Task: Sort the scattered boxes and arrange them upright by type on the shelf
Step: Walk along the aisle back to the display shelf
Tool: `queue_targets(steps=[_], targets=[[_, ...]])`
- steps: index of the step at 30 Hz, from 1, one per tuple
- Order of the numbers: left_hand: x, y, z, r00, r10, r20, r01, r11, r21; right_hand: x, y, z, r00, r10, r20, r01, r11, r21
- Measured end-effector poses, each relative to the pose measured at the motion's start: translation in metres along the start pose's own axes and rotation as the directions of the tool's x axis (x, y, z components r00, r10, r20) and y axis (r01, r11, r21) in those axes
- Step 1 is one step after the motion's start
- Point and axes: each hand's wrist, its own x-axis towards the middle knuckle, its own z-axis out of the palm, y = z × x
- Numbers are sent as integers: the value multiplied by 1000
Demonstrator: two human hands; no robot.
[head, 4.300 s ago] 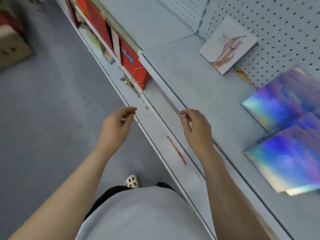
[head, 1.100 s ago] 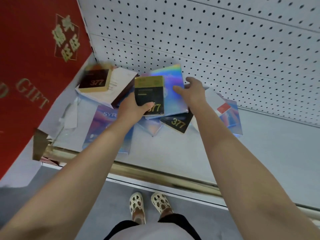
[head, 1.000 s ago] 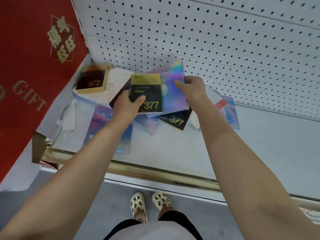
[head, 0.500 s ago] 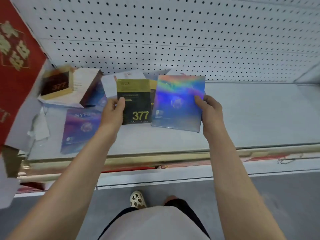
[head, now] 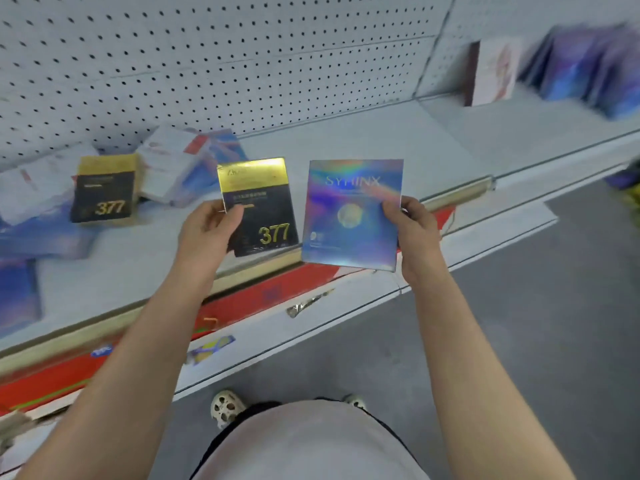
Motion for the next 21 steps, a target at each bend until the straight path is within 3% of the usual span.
queue_targets(steps=[10, 15, 21], targets=[[-54, -16, 228, 974, 24, 224, -63, 984, 166, 21, -10, -229, 968, -20, -251, 14, 1000, -26], [-59, -22, 318, 937, -9, 350, -85, 963, 254, 38, -6, -311, 918, -21, -395, 14, 1000, -22], [-45, -24, 436, 893, -29, 449, -91, 965, 245, 83, -13, -396, 855, -47, -516, 21, 998, -56]])
